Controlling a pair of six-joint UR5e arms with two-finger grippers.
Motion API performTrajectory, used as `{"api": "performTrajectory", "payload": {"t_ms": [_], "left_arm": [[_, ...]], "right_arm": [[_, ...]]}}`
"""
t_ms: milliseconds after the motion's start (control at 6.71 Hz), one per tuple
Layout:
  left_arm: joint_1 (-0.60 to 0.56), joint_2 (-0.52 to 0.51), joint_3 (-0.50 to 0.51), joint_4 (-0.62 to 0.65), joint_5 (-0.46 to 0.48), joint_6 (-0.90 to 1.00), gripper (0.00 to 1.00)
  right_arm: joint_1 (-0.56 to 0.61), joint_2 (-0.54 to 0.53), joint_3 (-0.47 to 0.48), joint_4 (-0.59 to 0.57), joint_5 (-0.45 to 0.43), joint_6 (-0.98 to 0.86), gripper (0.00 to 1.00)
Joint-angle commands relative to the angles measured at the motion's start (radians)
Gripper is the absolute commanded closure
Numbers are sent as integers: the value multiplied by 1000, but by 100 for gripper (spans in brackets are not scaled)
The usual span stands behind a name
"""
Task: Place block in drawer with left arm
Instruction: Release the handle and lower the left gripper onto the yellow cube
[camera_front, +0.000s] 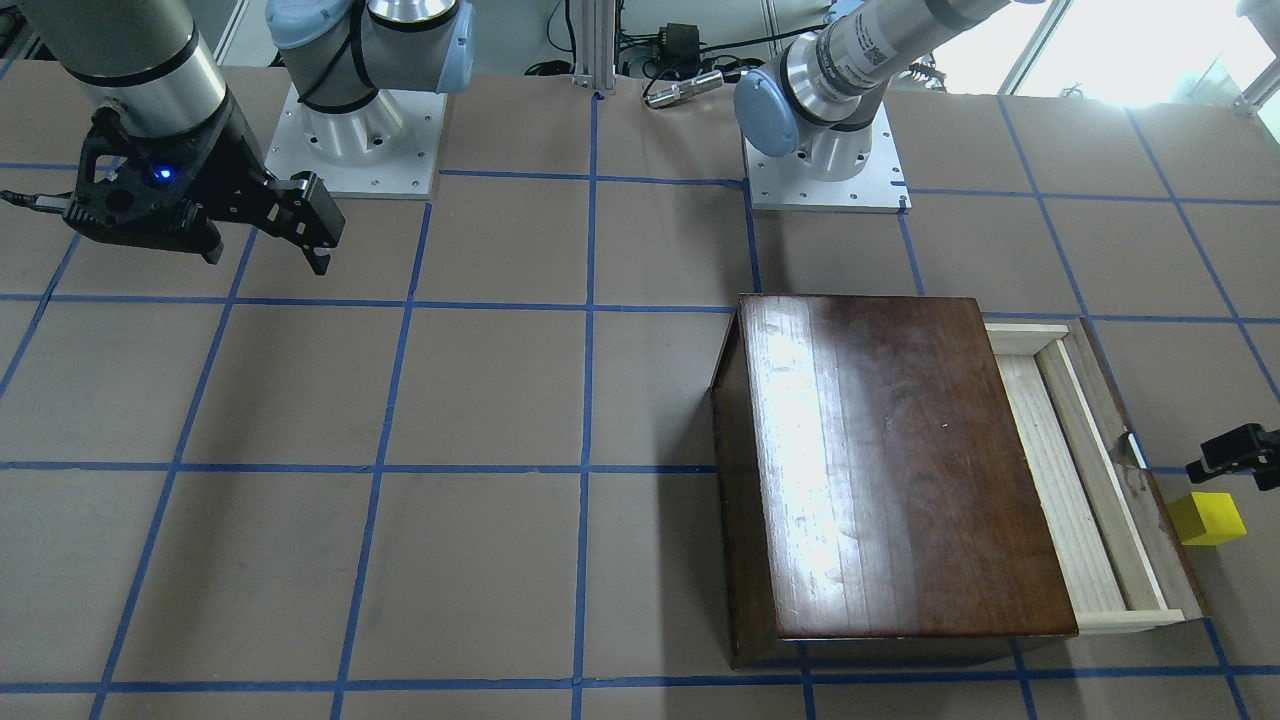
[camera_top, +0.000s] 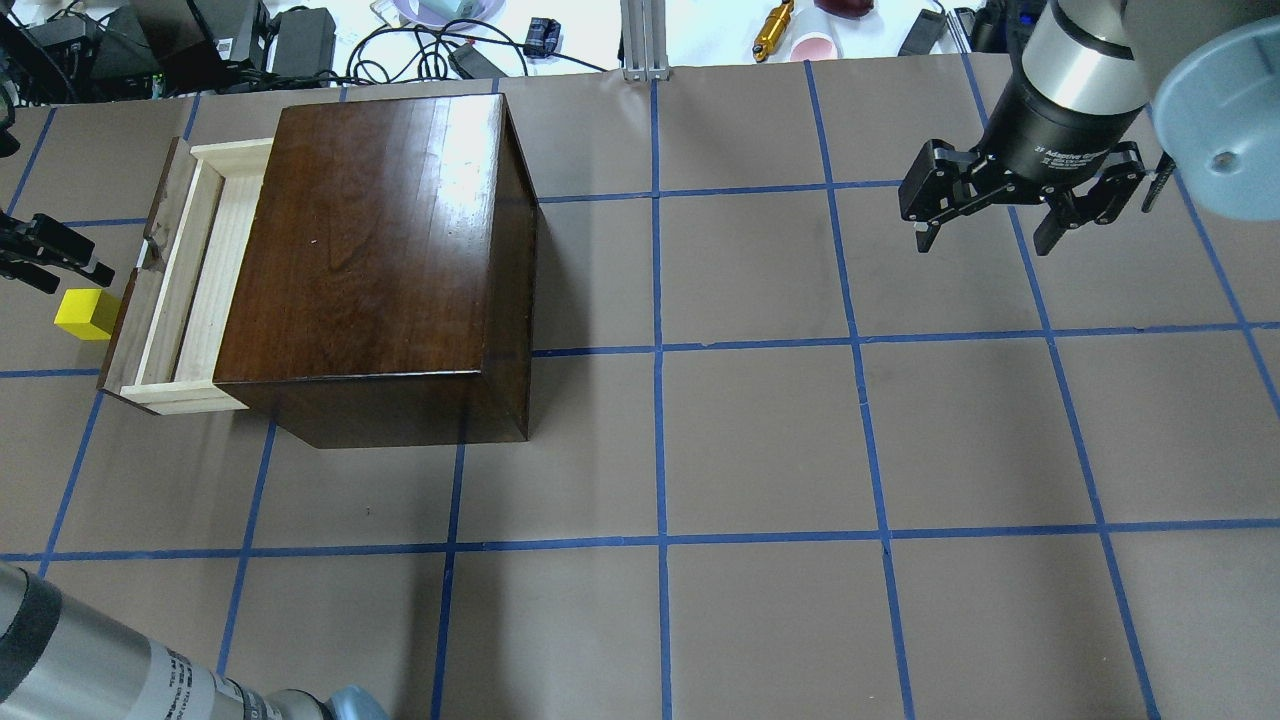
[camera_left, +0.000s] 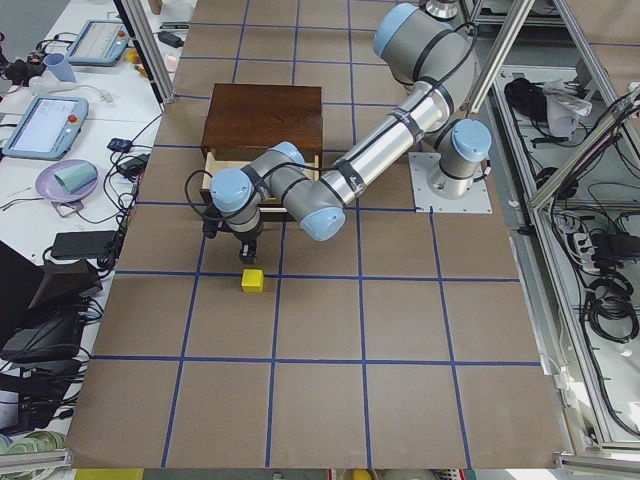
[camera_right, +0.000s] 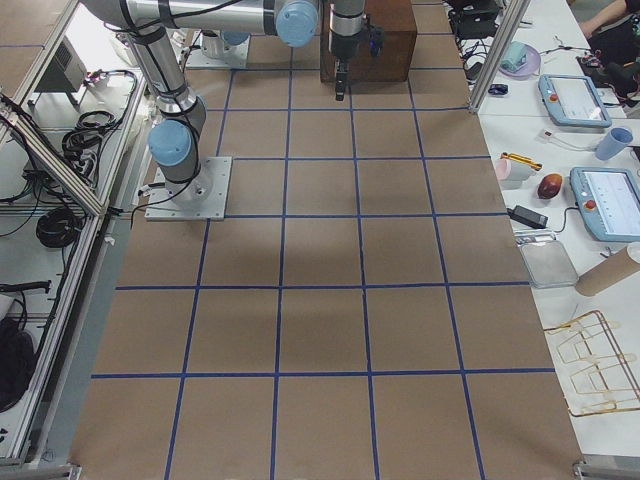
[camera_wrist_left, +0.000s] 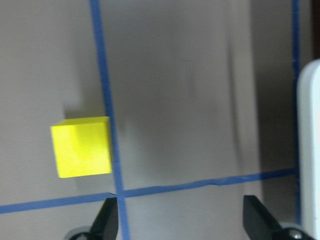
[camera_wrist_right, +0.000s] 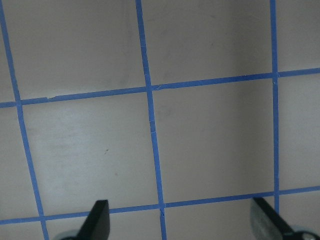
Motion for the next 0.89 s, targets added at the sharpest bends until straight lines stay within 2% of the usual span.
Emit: {"api": "performTrajectory", "payload": {"t_ms": [0,447,745], "left_arm": [[0,-76,5,142,23,0,9],[2,-139,5,158,87,-3,8],[17,-158,4,168,84,-1,10]], "right_arm": [[0,0,0,0,0,0,0],[0,0,0,0,0,0,0],[0,0,0,0,0,0,0]]}}
